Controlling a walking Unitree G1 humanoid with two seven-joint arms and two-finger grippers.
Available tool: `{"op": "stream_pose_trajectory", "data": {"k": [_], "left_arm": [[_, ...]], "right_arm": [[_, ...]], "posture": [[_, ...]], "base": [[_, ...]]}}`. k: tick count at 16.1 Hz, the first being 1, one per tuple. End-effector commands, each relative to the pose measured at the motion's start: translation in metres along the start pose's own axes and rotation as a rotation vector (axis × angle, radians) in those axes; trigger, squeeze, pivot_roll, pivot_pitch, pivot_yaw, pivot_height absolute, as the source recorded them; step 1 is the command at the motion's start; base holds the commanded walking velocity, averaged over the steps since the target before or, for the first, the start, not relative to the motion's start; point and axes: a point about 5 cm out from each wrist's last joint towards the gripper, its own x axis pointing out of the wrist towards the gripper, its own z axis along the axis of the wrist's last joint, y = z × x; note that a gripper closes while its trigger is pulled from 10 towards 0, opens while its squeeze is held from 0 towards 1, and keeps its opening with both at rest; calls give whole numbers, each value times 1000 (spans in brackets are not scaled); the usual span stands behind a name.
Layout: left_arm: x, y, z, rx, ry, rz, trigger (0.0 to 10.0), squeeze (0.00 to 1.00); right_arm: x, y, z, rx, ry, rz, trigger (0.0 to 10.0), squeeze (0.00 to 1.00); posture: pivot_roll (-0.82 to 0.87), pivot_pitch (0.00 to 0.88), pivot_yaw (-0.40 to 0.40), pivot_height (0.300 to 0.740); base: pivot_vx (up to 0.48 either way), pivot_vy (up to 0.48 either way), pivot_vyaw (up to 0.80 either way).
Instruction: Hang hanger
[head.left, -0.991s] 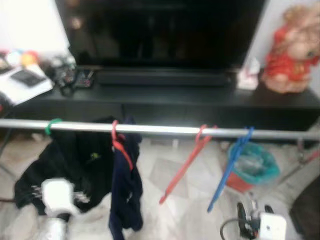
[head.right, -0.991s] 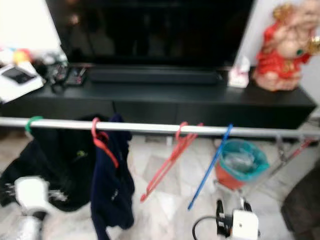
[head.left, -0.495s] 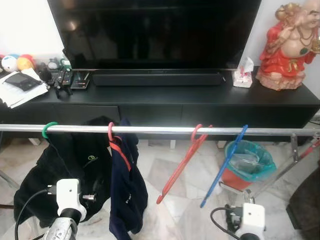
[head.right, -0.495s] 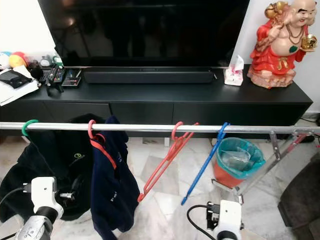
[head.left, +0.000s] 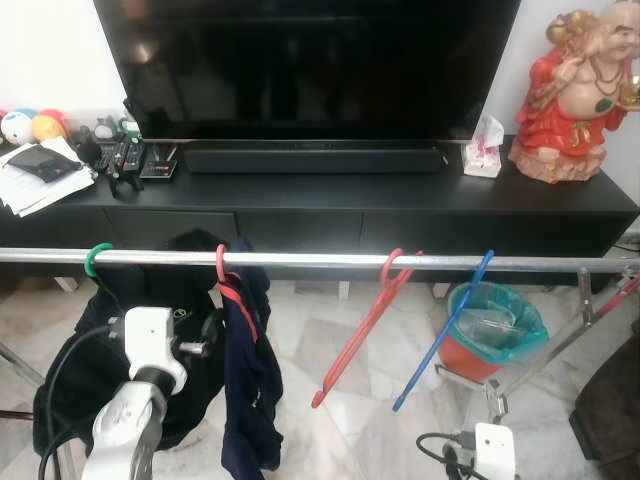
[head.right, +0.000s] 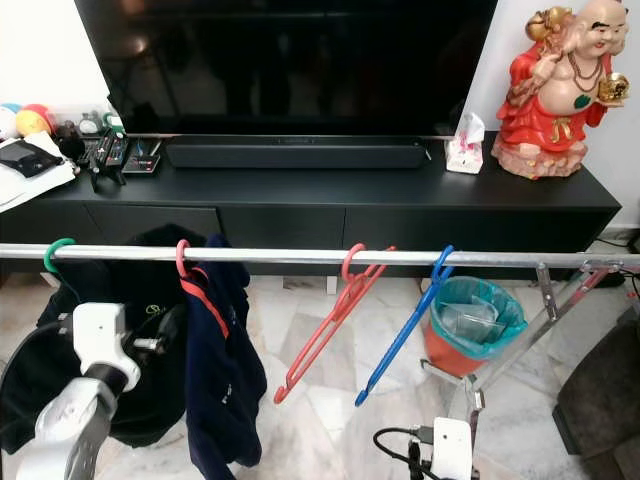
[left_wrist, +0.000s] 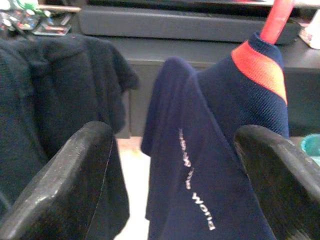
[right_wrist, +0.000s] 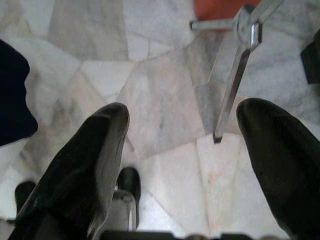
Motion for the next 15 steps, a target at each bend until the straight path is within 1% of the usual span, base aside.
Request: {"op": "stream_pose_trajectory", "data": {"k": [1,2,4,5,7,9,10,11,12,14,15], "left_arm": [[4,0,6,-6,-3,-20,10000,1000],[10,1,10,-12,5,-24,10000,1000],[19,-1,11,1,42,-40,10000,1000],[23,-2,13,-19,50,-48,10000,1000],[26,-4,17,-49,42,-67,10000,1000],[24,-5,19,-49,46,-93,10000,1000],[21,-1,20,-31,55,-92,10000,1000],[20,5,20,-1,60,-56,10000,847],[16,12,22,40,55,-8,10000,0],[9,20,21,69,54,28,10000,0],[2,26,19,78,43,40,10000,0]], "right_arm": [[1,-2,-1,-2,15,1,10000,0],[2,-1,-2,-9,31,14,10000,0],[2,-2,-5,-1,62,13,10000,0],[1,-5,-9,0,80,13,10000,0],[-2,-13,-17,2,111,10,10000,0],[-6,-24,-25,8,136,-1,10000,0],[-10,-33,-33,12,158,-12,10000,0],[-13,-40,-38,8,176,-16,10000,0],[-17,-47,-44,8,193,-25,10000,0],[-19,-50,-48,14,204,-30,10000,0],[-20,-49,-51,20,212,-31,10000,0]], "posture": [[48,0,-26,740],[45,0,-26,740],[47,0,-26,740],[44,0,-24,740],[39,0,-21,740],[37,0,-19,740],[45,0,-22,740],[47,0,-23,740],[49,0,-22,740],[50,0,-19,740],[51,0,-19,740]], "base": [[0,0,0],[0,0,0],[0,0,0],[0,0,0],[0,0,0],[0,0,0],[0,0,0],[0,0,0],[0,0,0],[0,0,0],[0,0,0]]}}
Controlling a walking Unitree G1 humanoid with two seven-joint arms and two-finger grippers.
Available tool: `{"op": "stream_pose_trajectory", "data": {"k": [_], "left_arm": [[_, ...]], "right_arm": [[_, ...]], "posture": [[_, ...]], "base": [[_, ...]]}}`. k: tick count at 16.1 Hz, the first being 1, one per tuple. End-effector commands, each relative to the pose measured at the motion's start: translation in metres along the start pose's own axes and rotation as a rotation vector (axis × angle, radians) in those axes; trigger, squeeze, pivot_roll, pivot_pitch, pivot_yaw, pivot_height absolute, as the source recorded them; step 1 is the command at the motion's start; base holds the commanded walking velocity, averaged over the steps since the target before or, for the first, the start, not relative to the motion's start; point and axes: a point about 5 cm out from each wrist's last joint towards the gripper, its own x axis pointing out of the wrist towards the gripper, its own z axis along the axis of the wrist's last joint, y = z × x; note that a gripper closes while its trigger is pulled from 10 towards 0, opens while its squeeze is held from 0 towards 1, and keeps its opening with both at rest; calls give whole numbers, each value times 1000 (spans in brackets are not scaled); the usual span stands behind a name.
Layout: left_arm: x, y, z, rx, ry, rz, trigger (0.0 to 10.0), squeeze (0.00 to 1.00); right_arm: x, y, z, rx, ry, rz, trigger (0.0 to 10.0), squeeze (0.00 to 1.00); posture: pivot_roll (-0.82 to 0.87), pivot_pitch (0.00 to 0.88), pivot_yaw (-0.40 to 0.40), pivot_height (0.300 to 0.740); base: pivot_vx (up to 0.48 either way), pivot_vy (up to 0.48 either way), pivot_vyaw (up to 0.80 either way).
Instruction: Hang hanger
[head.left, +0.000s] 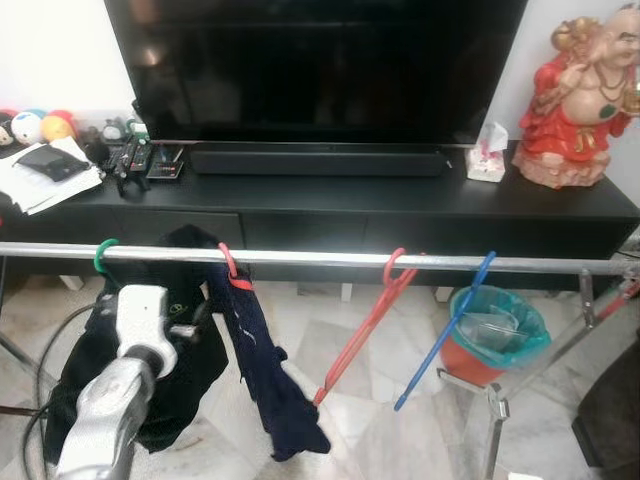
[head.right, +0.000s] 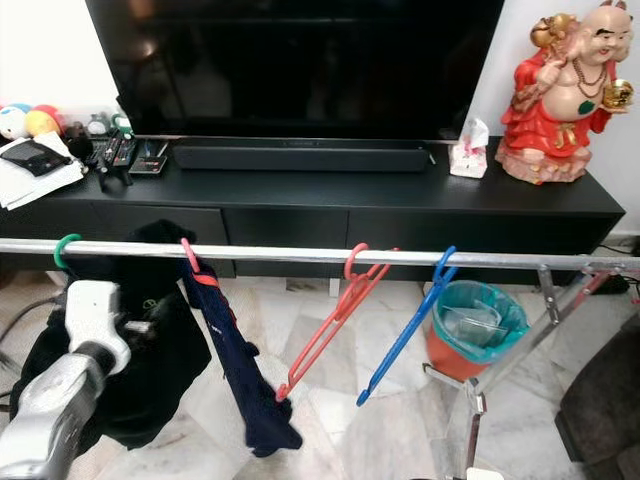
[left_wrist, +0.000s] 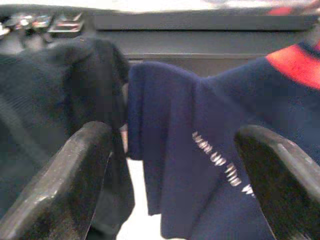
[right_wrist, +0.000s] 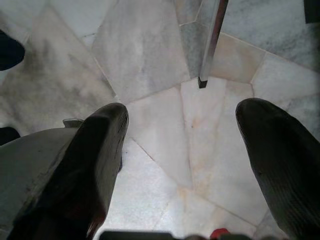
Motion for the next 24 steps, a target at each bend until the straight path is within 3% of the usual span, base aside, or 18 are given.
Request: {"op": "stream_pose_trajectory", "data": {"k": [1,5,11,24], "left_arm": [[-6,6,4,13,-33,14,10000,0],[-22,-5,-2,44,-53,-54,10000,0],[-17,-13,4,38,-82,-67,10000,0],[-14,-21,14,26,-106,-100,10000,0]], "right_arm": [[-1,0,-3,15,5,-6,10000,0],[1,14,-5,42,23,-11,10000,0],[7,21,12,99,9,-38,10000,0],[6,23,9,118,12,-40,10000,0]], "posture": [[51,0,-18,740],[53,0,-8,740],[57,0,8,740],[57,0,25,740]], "base": [[0,0,0],[0,0,0],[0,0,0],[0,0,0]]}}
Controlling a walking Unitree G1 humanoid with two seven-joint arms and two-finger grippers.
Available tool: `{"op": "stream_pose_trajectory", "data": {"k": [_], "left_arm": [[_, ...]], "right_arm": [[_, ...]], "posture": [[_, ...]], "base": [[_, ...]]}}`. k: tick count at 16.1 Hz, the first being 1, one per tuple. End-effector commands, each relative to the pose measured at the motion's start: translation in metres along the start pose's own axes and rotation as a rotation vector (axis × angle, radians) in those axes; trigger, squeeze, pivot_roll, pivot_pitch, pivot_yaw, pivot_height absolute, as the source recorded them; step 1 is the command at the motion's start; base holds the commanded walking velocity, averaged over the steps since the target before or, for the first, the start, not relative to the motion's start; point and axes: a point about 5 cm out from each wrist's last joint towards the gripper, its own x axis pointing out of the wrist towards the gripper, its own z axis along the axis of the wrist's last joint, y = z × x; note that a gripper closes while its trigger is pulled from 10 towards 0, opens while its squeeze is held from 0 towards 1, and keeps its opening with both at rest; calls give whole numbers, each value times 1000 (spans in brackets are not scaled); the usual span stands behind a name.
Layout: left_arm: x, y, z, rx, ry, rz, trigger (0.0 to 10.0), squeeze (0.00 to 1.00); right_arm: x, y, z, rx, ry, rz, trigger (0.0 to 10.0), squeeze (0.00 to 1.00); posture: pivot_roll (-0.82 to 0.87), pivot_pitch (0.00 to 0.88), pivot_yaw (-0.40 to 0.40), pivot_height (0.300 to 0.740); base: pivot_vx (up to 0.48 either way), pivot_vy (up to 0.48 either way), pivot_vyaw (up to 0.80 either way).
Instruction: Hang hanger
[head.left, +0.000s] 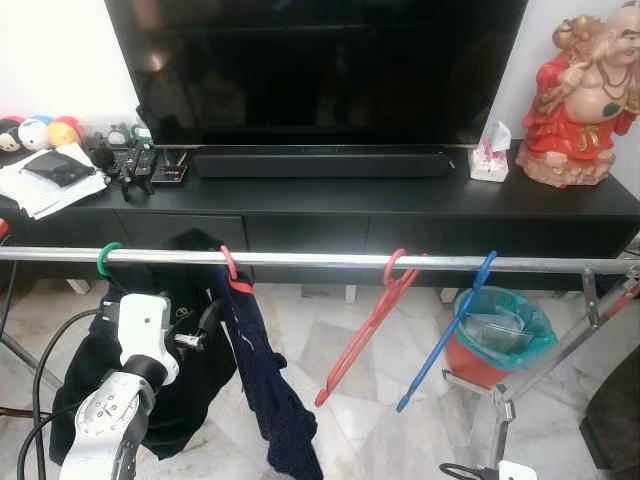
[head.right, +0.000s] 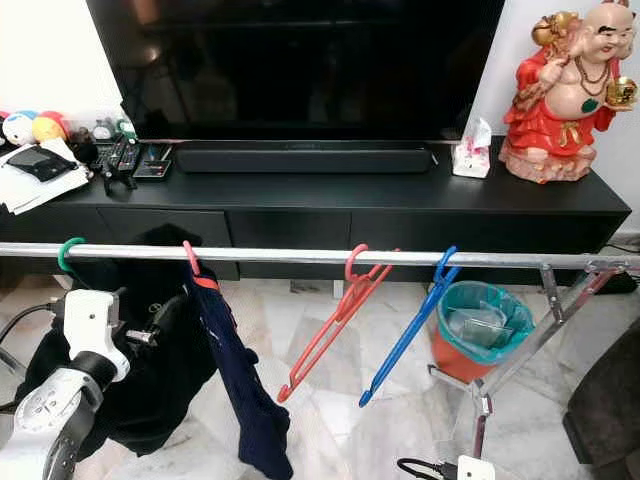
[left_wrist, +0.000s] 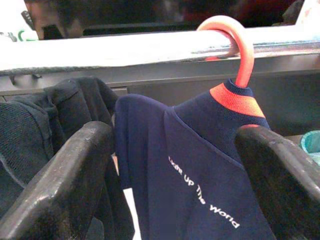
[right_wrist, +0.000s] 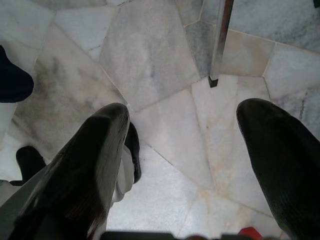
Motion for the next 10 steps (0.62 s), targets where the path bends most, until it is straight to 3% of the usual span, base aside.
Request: {"op": "stream_pose_trajectory", "data": {"k": [1,6,10], "left_arm": [[1,-2,2,-6,-2,-14,10000,0],[0,0,1,-7,2,-9,10000,0],[0,0,0,-7,3,-5,10000,0]], "right_arm": [[0,3,-2,15,7,1,10000,0],[0,5,-3,22,11,0,10000,0],[0,4,-3,22,11,-2,10000,0]], "posture": [[59,0,26,740],[63,0,28,740],[65,0,26,740]], "base": [[0,0,0],[0,0,0],[0,240,0]]}}
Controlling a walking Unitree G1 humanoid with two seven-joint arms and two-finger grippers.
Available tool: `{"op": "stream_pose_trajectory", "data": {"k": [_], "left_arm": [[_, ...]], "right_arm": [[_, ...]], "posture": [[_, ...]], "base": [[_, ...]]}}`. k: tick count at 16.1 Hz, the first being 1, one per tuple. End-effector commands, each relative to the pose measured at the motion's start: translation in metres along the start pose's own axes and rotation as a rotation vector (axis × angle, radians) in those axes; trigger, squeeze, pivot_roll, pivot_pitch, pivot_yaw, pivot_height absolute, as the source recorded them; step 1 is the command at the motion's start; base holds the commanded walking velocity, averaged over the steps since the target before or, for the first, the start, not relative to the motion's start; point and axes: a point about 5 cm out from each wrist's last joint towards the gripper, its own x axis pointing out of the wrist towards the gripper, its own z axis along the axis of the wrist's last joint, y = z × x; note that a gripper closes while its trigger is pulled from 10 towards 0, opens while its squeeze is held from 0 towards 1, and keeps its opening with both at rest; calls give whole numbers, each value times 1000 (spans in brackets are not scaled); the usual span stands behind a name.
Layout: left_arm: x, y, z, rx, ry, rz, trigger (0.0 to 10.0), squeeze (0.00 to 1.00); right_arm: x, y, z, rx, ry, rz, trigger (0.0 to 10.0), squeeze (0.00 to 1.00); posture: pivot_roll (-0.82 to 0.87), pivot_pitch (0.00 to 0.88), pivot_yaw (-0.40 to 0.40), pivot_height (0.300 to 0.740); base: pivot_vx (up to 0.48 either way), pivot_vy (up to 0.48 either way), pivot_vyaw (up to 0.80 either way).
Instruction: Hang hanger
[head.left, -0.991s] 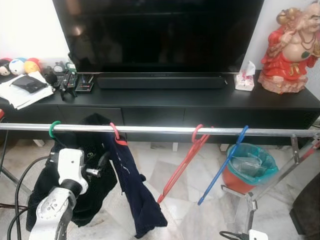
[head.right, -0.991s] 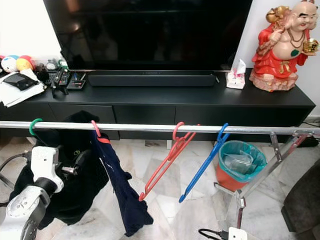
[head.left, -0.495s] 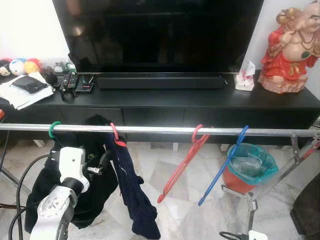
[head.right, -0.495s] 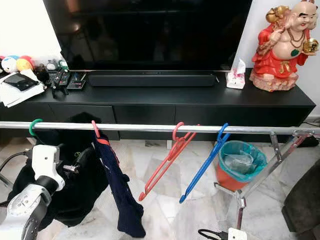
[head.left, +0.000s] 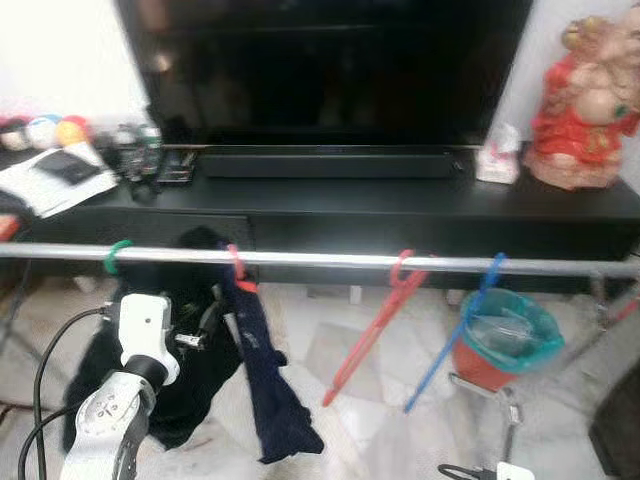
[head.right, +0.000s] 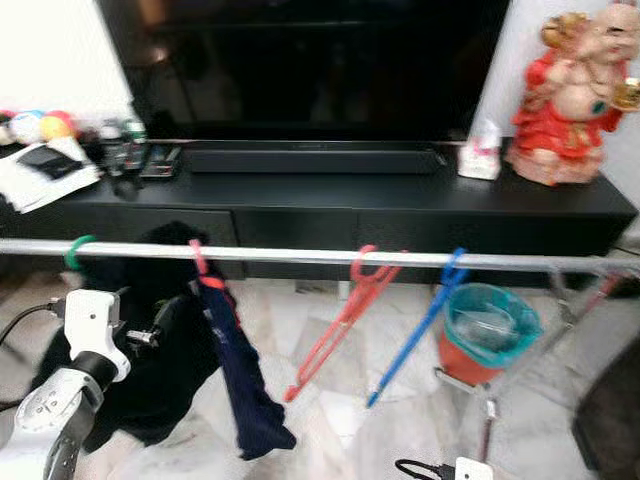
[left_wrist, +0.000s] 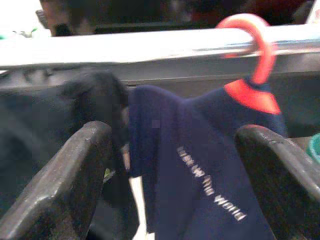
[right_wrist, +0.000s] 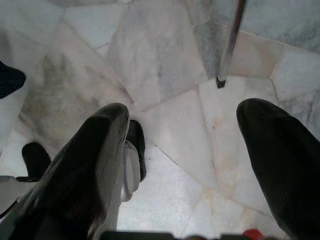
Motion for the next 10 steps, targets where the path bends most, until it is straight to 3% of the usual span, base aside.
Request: {"op": "stream_pose_trajectory", "data": {"k": [1,8,10], "left_arm": [[-1,0,0,-5,4,-4,10000,0],[-2,0,0,-3,3,-5,10000,0],[-1,0,0,-1,4,-8,10000,0]], "right_arm": [[0,1,-1,13,5,-3,10000,0],[0,2,0,7,7,0,10000,0],[0,2,0,6,7,2,10000,0]], "posture": [[65,0,27,740],[69,0,24,740],[70,0,23,740]], "base": [[0,240,0],[0,301,0],[-317,328,0]]}}
